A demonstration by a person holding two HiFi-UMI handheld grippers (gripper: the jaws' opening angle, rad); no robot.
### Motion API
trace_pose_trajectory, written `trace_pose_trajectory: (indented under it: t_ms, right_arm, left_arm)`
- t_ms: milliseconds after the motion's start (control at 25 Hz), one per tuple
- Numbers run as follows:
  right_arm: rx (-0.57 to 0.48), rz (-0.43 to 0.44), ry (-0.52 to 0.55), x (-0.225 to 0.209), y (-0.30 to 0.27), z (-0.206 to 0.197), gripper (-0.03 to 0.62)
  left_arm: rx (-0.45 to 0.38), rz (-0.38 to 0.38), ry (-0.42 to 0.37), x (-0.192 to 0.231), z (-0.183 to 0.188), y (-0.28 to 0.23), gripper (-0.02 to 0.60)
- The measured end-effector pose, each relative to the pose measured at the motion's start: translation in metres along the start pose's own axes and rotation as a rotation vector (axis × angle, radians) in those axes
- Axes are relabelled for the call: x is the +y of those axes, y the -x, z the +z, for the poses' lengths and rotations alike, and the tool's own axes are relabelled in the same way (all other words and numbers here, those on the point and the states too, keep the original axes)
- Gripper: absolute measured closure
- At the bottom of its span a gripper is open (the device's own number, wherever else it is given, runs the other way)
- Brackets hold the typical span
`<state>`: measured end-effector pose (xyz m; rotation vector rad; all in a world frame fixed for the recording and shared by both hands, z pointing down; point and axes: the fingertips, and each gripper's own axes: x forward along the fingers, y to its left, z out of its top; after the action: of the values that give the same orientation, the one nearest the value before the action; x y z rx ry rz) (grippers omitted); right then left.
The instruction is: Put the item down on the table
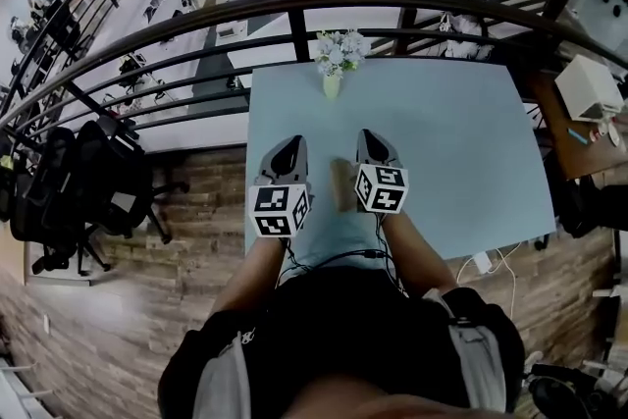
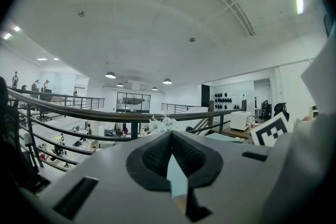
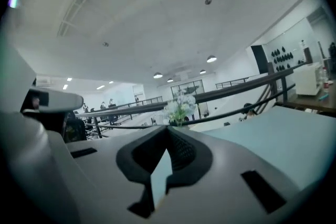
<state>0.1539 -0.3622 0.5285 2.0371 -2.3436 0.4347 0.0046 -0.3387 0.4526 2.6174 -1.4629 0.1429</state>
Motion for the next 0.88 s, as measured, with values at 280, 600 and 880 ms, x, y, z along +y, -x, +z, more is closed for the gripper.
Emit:
trace_pose_trajectory:
  t_ms: [280,600,880]
  right_arm:
    - [-0.242,0.022,0.056,0.012,0.046,0.09,0.594]
    - [-0.308,0.014,0.055,0.009,0.071,0.11,0.592]
    - [-0.293,0.012,0.064,0.013,0.068,0.105,0.592]
  left_arm:
    - [-0.006,-0.038,0.001,-0.012,0.001,-0.009,0.568]
    - [-0.012,-0.069,-0.005,-0.022,0.004,-0.014,0.568]
    - [-0.019,-0.076,-0.006,-0.02,0.005,-0.014,0.568]
